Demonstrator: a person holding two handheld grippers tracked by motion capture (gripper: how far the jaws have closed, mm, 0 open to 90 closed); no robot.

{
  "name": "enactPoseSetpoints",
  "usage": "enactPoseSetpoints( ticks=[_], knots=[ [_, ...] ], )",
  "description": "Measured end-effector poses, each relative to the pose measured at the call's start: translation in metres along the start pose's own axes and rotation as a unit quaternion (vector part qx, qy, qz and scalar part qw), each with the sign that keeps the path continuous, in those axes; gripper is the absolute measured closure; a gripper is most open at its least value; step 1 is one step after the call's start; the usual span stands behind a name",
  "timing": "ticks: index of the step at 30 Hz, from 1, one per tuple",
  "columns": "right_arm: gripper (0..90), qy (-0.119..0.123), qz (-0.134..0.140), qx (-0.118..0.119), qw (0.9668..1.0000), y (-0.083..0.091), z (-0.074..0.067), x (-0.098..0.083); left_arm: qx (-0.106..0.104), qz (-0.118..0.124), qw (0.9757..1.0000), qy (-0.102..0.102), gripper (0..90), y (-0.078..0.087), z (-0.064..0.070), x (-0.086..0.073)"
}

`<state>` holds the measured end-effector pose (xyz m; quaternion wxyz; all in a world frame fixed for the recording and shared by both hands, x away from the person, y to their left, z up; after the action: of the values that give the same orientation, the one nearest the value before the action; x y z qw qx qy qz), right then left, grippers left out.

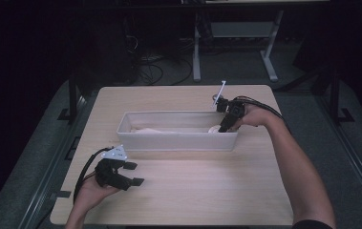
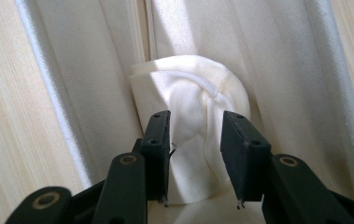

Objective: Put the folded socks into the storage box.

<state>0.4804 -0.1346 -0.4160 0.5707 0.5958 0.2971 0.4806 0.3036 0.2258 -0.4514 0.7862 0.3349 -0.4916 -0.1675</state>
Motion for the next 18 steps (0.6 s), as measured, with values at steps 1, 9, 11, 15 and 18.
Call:
enactPoseSetpoints(
  ticks=[1, 9, 11, 15, 18],
  knots=[
    [62.3, 0.000, 0.000, 0.001, 1.0000, 0.0004, -0.0001, -0.0003, 0.000, 0.000, 1.0000, 0.000, 29.6, 0.0000, 0.0000, 0.0001],
    [60.8, 0.000, -0.004, -0.002, 1.0000, 0.0037, 0.0004, -0.0025, -0.001, -0.001, 1.0000, -0.002, 29.4, -0.0003, 0.0000, 0.0004],
    [60.2, 0.001, -0.009, -0.003, 1.0000, 0.0036, 0.0003, -0.0027, -0.001, 0.000, 1.0000, -0.001, 29.4, 0.0001, 0.0000, 0.0005],
    [60.1, 0.002, -0.007, -0.002, 1.0000, 0.0064, -0.0007, -0.0001, 0.000, 0.001, 1.0000, 0.000, 29.4, 0.0006, 0.0000, 0.0001],
    [59.9, 0.006, -0.012, -0.006, 0.9999, 0.0068, -0.0010, 0.0012, 0.000, 0.002, 1.0000, -0.001, 29.4, 0.0016, 0.0000, 0.0001]
  ],
)
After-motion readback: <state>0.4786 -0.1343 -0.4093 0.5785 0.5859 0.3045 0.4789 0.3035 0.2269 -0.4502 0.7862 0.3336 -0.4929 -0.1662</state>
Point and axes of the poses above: each handheld gripper's, and its own axes: y roughly backward along the jaws, x roughly out of its top, z roughly to its right, the point moved 4 cm from there along -y, roughly forward along the jaws, and after that the axes turned 10 degrees about -x, right-handed, at the moved point
